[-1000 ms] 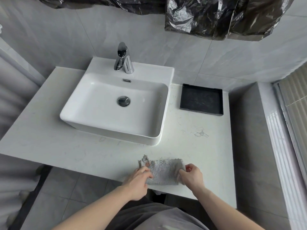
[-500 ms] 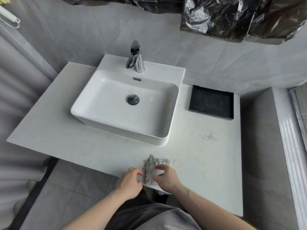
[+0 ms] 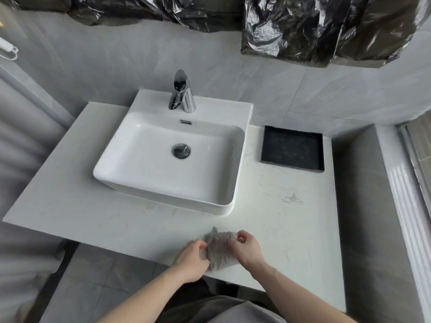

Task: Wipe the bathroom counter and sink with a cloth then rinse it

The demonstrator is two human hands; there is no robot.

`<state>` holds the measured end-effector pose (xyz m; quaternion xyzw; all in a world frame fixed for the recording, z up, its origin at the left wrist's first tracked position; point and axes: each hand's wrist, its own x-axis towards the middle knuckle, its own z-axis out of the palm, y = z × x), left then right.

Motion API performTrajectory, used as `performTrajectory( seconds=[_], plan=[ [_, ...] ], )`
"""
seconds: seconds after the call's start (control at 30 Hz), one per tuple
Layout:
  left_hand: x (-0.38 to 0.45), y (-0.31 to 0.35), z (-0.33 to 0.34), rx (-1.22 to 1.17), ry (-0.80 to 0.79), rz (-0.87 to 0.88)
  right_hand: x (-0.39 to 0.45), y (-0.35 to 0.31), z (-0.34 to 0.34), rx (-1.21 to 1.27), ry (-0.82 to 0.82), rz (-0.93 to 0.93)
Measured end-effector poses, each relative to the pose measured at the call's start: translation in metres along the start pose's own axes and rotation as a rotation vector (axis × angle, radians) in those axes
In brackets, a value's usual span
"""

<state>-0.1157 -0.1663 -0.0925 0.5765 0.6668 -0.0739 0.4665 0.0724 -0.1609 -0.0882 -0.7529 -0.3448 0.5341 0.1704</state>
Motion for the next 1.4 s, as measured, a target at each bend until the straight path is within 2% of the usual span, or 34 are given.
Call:
performTrajectory(
  seconds=[0.1,0.23,0.4,0.5,0.63,0.73,0.8,0.87,0.93,1.03,1.13,1.2,1.27,1.4],
  plan=[
    [-0.002,0.028,-0.01,0.017,0.041,0.111,-0.017,-0.026,-0.036,0.205,-0.039,-0.097],
    [-0.002,0.089,-0.03,-0.077,0.097,0.293,-0.025,-0.063,-0.097,0.263,-0.112,-0.217],
    [0.028,0.179,-0.061,-0.392,0.115,0.441,-0.012,-0.103,-0.17,0.425,-0.01,-0.325],
    [0.06,0.223,-0.08,-0.536,0.01,0.382,0.014,-0.121,-0.202,0.511,0.006,-0.339],
    [0.113,0.264,-0.099,-0.756,-0.341,0.22,0.064,-0.129,-0.228,0.545,0.031,-0.29],
    [0.147,0.283,-0.103,-0.825,-0.557,0.194,0.106,-0.126,-0.238,0.562,0.061,-0.206],
    [0.168,0.293,-0.101,-0.851,-0.507,0.159,0.132,-0.122,-0.243,0.559,0.077,-0.138],
    [0.19,0.304,-0.096,-0.854,-0.339,0.075,0.158,-0.117,-0.248,0.532,0.11,-0.077],
    [0.21,0.318,-0.095,-0.737,-0.15,0.06,0.179,-0.119,-0.253,0.494,0.148,-0.05],
    [0.238,0.339,-0.099,-0.539,0.055,0.175,0.206,-0.127,-0.263,0.48,0.222,-0.059],
    [0.26,0.357,-0.103,-0.376,0.117,0.282,0.23,-0.135,-0.269,0.376,0.293,-0.125],
    [0.27,0.357,-0.101,-0.133,0.157,0.334,0.238,-0.132,-0.266,0.186,0.343,-0.146],
    [0.272,0.351,-0.097,0.154,0.126,0.407,0.244,-0.121,-0.259,-0.072,0.357,-0.138],
    [0.265,0.332,-0.076,0.552,-0.078,0.545,0.256,-0.085,-0.238,-0.474,0.239,-0.12]
  ],
)
